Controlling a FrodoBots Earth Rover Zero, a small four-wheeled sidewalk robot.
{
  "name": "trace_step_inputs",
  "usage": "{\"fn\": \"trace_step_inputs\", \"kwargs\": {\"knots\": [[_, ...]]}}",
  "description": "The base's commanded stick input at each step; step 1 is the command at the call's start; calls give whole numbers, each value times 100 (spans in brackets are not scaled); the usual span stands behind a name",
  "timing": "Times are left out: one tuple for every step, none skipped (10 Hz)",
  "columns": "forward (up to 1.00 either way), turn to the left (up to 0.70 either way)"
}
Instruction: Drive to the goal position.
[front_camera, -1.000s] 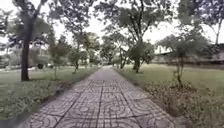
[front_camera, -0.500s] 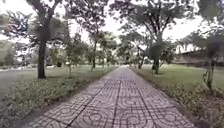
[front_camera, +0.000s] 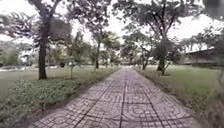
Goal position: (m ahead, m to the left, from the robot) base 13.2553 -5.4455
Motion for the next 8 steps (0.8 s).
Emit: {"fn": "trace_step_inputs", "kwargs": {"knots": [[50,0],[50,0],[50,0],[50,0],[50,0],[50,0],[50,0],[50,0]]}}
